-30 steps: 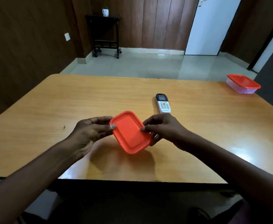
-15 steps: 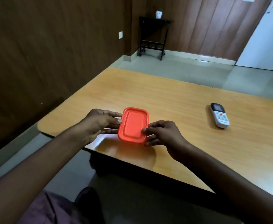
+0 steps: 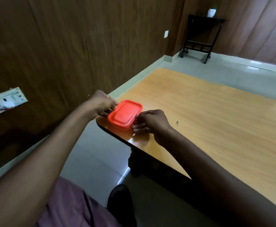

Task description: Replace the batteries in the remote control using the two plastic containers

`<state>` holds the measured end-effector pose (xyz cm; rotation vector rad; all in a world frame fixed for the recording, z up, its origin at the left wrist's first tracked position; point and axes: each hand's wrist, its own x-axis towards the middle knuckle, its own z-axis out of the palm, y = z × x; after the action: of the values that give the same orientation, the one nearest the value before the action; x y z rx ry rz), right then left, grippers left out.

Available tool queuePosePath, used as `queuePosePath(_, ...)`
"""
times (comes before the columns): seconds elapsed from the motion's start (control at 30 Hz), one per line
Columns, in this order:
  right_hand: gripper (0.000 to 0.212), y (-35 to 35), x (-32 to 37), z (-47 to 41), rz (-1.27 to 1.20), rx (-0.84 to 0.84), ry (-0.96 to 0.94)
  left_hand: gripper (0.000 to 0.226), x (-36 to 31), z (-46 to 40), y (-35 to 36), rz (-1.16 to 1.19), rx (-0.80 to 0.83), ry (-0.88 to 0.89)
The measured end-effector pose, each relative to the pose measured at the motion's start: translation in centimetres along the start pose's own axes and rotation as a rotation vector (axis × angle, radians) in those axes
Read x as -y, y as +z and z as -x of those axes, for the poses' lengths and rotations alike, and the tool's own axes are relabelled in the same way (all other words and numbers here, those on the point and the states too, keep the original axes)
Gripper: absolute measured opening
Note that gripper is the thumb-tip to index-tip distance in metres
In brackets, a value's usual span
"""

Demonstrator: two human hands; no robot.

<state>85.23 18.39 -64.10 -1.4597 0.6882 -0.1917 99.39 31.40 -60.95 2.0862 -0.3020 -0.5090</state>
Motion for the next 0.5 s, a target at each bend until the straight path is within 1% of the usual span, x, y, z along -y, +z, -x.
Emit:
queuePosePath(0.13,0.011,3.1,0.1,-1.4,-0.056,0.005,0.033,0.029,0.7,-1.4,-1.7,-0.032,-0.08,0.011)
queuePosePath(0.23,0.012,4.5,0.1,-1.8,-0.09,0.017,0.046,0.026,1.1,-2.1,-2.3,-0.068,-0.141,0.019)
queuePosePath(0.37,0.011,5.2,0.0,-1.7,-0.128,0.014,0.04,0.017,1.6,-2.8,-2.6,-0.176,-0.208,0.074)
queuePosePath(0.43,0.011,5.2,0.0,-1.6,-0.143,0.007,0.037,0.017,1.9,-3.1,-2.4,-0.244,-0.235,0.092)
queuePosePath(0.5,0.012,4.8,0.1,-1.2,-0.163,0.005,0.036,0.018,1.8,-2.7,-2.2,-0.316,-0.295,0.13)
